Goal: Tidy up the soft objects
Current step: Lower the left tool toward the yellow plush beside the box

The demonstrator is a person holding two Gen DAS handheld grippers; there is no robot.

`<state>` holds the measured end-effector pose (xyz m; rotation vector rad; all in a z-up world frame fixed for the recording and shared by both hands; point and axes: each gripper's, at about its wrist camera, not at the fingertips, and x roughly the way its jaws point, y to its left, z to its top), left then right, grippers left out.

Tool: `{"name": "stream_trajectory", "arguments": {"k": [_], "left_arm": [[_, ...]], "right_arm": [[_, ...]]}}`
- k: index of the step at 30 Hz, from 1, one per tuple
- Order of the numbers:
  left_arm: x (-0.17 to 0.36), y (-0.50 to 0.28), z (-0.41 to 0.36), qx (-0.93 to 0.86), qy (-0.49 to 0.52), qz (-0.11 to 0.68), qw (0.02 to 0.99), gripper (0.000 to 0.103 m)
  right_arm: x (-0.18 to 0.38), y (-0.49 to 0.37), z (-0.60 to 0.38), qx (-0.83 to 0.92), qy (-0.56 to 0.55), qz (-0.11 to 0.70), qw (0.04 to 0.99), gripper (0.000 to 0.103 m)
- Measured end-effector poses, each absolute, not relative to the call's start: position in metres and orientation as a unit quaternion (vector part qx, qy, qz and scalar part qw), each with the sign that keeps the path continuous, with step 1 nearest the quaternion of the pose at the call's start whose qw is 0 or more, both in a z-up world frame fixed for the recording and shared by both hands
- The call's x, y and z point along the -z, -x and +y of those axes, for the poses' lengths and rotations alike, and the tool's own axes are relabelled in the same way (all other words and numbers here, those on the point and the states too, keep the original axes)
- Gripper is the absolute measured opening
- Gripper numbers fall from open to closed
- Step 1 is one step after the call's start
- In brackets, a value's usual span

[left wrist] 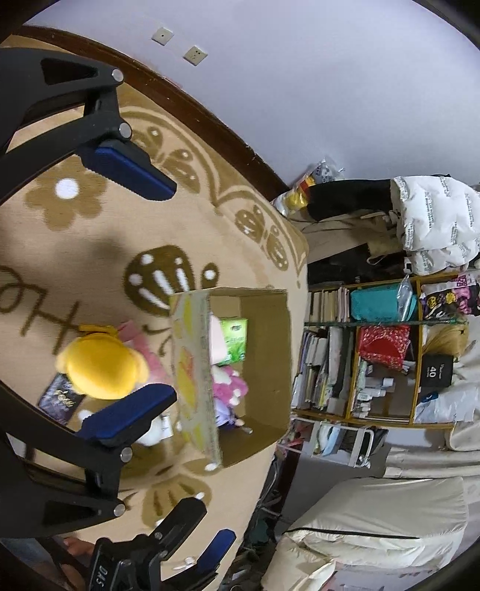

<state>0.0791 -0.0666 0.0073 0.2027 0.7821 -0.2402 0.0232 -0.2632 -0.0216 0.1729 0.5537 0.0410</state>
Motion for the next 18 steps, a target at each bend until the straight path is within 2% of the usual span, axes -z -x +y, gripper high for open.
{"name": "stream_trajectory", "arguments": {"k": [18], "left_arm": [[0.012, -0.057, -0.059, 0.164, -0.079, 0.438, 0.880, 0.099]], "right_arm": [[0.052, -0.001, -0.238, 0.004, -0.056, 0.358, 0.932, 0.103]]}}
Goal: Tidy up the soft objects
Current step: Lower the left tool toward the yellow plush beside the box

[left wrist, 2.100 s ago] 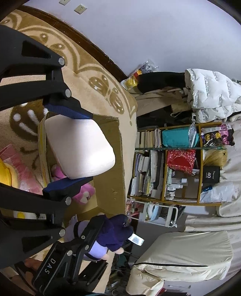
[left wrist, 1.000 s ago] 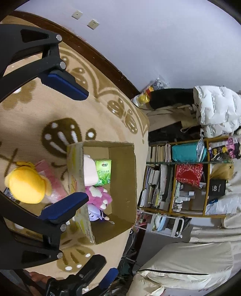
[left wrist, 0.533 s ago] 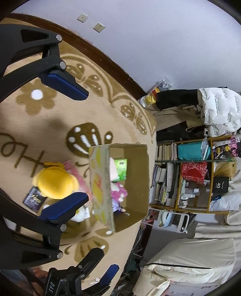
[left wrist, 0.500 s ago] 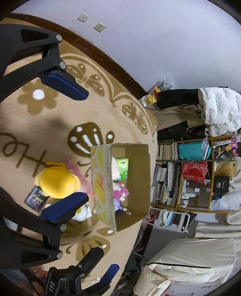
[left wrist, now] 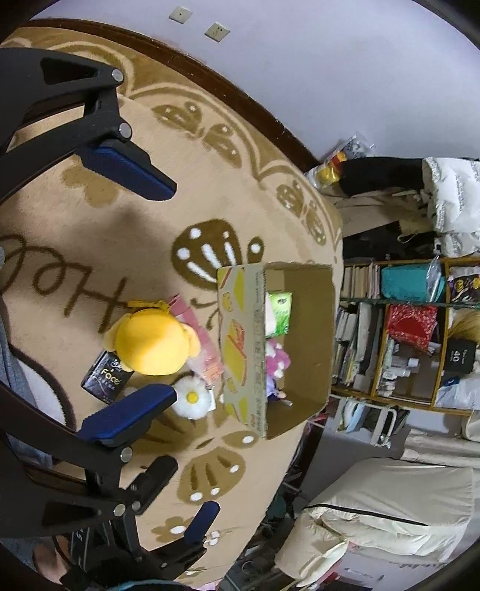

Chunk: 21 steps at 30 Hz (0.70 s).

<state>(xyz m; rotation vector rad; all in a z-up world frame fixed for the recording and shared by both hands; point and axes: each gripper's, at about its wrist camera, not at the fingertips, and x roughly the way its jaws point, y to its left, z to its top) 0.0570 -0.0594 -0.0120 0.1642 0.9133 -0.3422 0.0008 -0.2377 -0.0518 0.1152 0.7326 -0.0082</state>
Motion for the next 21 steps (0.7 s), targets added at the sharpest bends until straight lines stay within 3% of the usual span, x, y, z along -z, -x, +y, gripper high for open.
{"name": "stream_trajectory", "arguments": {"k": [21], "left_arm": [[0.067, -0.084, -0.080, 0.200, -0.085, 0.506, 0.835, 0.099]], "right_arm": [[0.115, -0.019, -0.227, -0.017, -0.110, 0.479, 0.871, 0.103]]}}
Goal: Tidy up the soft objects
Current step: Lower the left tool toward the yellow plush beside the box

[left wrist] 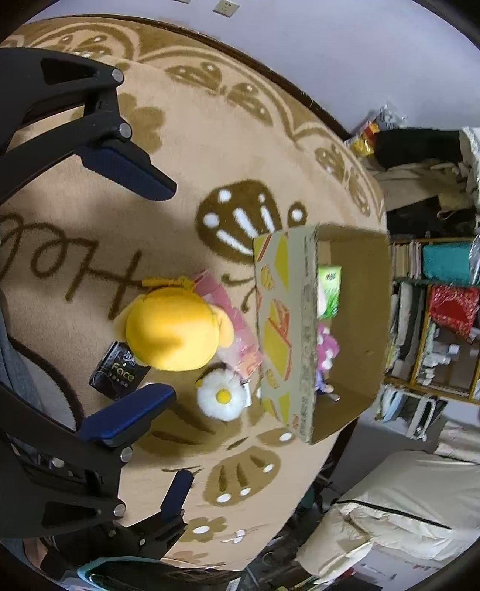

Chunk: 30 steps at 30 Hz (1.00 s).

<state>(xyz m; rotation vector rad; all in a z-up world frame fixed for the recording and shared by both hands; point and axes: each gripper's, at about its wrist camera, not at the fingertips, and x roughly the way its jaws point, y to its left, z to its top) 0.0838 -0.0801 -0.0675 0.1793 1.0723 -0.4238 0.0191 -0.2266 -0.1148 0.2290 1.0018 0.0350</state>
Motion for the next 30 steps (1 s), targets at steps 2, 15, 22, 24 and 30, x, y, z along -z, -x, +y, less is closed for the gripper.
{"name": "stream_trajectory", "arguments": {"k": [2, 15, 22, 24, 30], "left_arm": [[0.074, -0.086, -0.087, 0.207, -0.090, 0.514, 0.828, 0.099], [0.119, -0.101, -0.122, 0.233, -0.103, 0.566, 0.784, 0.099], [0.140, -0.105, -0.130, 0.226, -0.112, 0.586, 0.770, 0.098], [0.144, -0.107, -0.130, 0.222, -0.112, 0.591, 0.767, 0.097], [0.153, -0.111, -0.122, 0.215, -0.097, 0.605, 0.760, 0.079]], "right_arm": [[0.119, -0.021, -0.227, -0.017, -0.111, 0.485, 0.868, 0.103], [0.143, -0.031, -0.224, -0.047, -0.121, 0.512, 0.849, 0.103], [0.153, -0.036, -0.215, -0.055, -0.113, 0.528, 0.840, 0.103], [0.156, -0.038, -0.212, -0.056, -0.108, 0.534, 0.837, 0.103], [0.162, -0.043, -0.201, -0.060, -0.089, 0.538, 0.836, 0.103]]}}
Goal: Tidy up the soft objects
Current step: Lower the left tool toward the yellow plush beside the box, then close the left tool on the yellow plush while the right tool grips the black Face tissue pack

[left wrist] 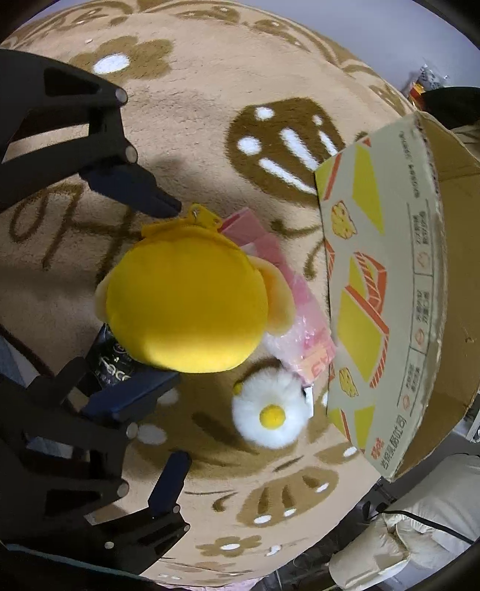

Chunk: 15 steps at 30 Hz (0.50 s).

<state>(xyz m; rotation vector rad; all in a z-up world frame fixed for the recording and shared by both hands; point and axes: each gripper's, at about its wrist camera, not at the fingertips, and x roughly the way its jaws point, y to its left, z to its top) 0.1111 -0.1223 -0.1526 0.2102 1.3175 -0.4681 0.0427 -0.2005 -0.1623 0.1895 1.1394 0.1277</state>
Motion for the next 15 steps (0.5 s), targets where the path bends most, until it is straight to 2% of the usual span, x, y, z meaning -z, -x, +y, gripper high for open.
{"name": "stream_trajectory", "arguments": {"k": [2, 4, 6, 13, 14, 15], "left_arm": [[0.155, -0.112, -0.120, 0.219, -0.085, 0.615, 0.753, 0.073], [0.155, -0.112, -0.118, 0.217, -0.090, 0.614, 0.753, 0.071], [0.153, -0.110, -0.119, 0.219, -0.096, 0.611, 0.755, 0.069], [0.146, -0.110, -0.111, 0.204, -0.086, 0.614, 0.758, 0.066], [0.145, -0.109, -0.109, 0.198, -0.087, 0.613, 0.760, 0.066], [0.143, -0.109, -0.106, 0.196, -0.086, 0.612, 0.761, 0.066]], "right_arm": [[0.165, -0.043, -0.199, -0.062, -0.087, 0.541, 0.834, 0.103], [0.170, -0.045, -0.199, -0.064, -0.087, 0.550, 0.828, 0.097], [0.175, -0.046, -0.198, -0.065, -0.086, 0.560, 0.822, 0.095], [0.187, -0.048, -0.184, -0.083, -0.065, 0.582, 0.807, 0.094], [0.189, -0.049, -0.182, -0.082, -0.058, 0.585, 0.805, 0.093], [0.190, -0.048, -0.181, -0.080, -0.054, 0.588, 0.803, 0.084]]}}
